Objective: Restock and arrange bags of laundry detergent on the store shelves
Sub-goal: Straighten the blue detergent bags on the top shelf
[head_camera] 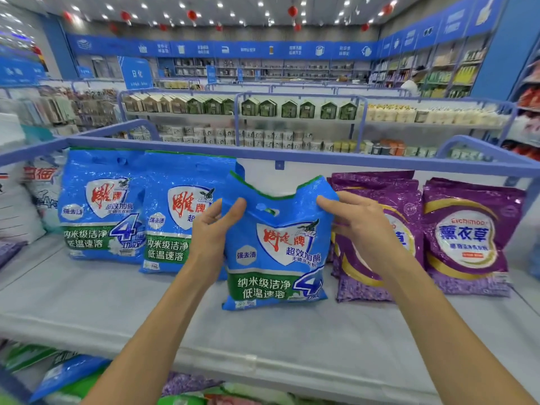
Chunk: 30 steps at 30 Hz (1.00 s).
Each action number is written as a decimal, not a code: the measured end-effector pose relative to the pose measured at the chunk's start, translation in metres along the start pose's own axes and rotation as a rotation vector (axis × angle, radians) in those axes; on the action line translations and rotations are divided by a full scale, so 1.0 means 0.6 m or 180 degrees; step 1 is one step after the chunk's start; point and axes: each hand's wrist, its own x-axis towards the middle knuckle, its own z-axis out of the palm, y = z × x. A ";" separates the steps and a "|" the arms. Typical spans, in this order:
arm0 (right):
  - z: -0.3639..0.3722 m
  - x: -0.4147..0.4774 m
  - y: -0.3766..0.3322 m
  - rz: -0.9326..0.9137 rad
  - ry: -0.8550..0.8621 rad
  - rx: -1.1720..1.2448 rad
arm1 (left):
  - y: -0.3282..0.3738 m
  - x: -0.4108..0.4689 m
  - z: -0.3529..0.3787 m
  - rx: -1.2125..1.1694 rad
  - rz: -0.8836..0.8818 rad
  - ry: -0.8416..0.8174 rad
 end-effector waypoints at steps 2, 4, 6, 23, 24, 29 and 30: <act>-0.004 0.002 -0.005 -0.0056 0.0126 -0.0032 | 0.014 0.005 0.002 -0.0060 0.0146 0.0058; -0.005 0.001 -0.008 -0.0096 0.0283 0.0199 | 0.024 0.011 0.002 -0.0166 0.0256 0.0243; 0.000 -0.002 -0.011 -0.0189 0.0433 0.0512 | 0.029 0.016 0.004 -0.0164 0.0363 0.0390; -0.031 -0.038 0.121 0.0727 -0.0549 -0.0247 | -0.040 0.011 -0.027 0.0805 -0.1385 -0.0193; -0.027 -0.042 0.124 0.0735 -0.0630 -0.0330 | -0.052 0.004 -0.039 0.0936 -0.1616 -0.0435; -0.016 -0.049 0.141 0.0688 -0.0422 -0.0369 | -0.064 -0.004 -0.068 0.1561 -0.1776 -0.1133; -0.013 -0.049 0.146 0.0702 -0.0318 -0.0328 | -0.065 -0.004 -0.071 0.1578 -0.1715 -0.1138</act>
